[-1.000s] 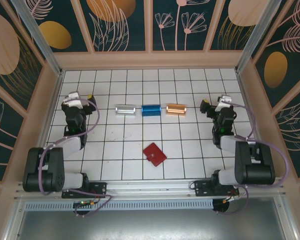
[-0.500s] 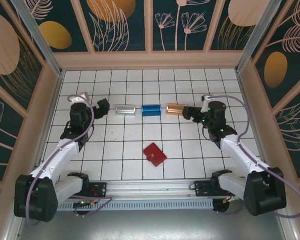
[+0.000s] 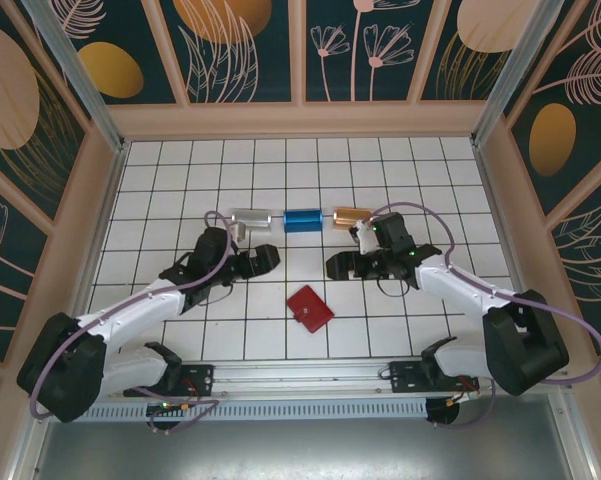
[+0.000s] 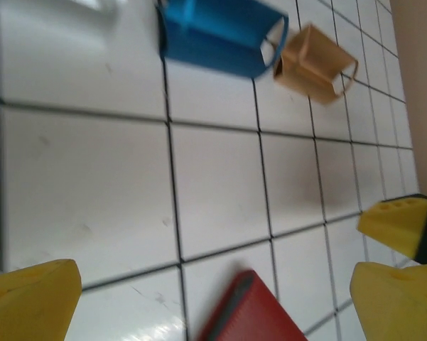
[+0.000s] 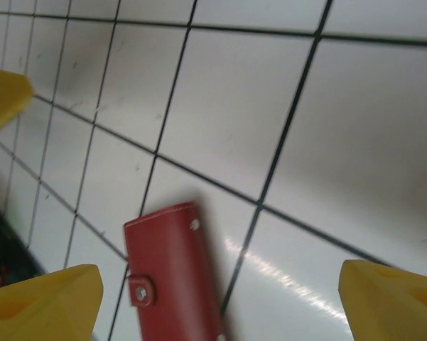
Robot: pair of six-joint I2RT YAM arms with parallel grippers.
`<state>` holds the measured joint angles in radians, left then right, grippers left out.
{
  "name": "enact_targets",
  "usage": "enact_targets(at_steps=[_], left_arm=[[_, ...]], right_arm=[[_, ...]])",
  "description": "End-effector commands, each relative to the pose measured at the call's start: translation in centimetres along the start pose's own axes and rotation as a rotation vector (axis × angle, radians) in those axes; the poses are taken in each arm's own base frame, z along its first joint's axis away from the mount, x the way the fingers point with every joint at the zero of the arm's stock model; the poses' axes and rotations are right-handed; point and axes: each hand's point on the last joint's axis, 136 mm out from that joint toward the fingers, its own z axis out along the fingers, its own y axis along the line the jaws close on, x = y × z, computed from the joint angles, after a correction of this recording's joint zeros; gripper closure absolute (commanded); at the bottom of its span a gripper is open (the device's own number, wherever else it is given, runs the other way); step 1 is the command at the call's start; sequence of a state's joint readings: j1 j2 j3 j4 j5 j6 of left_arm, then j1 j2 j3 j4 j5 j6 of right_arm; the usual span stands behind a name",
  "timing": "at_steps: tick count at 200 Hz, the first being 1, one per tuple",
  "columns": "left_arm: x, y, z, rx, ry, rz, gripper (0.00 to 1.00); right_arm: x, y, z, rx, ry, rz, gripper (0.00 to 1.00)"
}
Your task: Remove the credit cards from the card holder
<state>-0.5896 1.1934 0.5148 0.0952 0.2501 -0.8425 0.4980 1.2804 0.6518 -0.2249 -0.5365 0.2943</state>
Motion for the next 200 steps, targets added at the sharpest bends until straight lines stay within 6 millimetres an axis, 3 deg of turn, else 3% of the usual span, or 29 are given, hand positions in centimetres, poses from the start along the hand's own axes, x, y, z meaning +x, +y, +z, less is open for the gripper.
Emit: enact_targets(at_steps=[1, 26, 54, 112, 141, 200], left_arm=[[3.4, -1.0, 0.8, 0.067, 0.094, -0.127, 0.02], [6.2, -2.2, 1.1, 0.131, 0.161, -0.164, 0.01], [7.7, -3.5, 1.1, 0.186, 0.197, -0.190, 0.01], [11.8, -4.2, 2.7, 0.174, 0.309, -0.224, 0.08], [12.2, -3.7, 3.4, 0.154, 0.314, -0.227, 0.13], [11.8, -3.8, 4.4, 0.156, 0.294, -0.222, 0.19]], right_arm=[[2.8, 1.4, 0.8, -0.089, 0.099, 0.055, 0.14], [4.6, 1.8, 1.9, -0.092, 0.164, 0.056, 0.15], [6.2, 1.9, 3.1, -0.097, 0.224, 0.061, 0.19], [8.1, 1.7, 4.8, -0.090, 0.299, 0.070, 0.23], [9.0, 1.8, 5.3, -0.105, 0.326, 0.079, 0.26], [9.4, 4.0, 5.6, -0.269, 0.324, 0.106, 0.32]])
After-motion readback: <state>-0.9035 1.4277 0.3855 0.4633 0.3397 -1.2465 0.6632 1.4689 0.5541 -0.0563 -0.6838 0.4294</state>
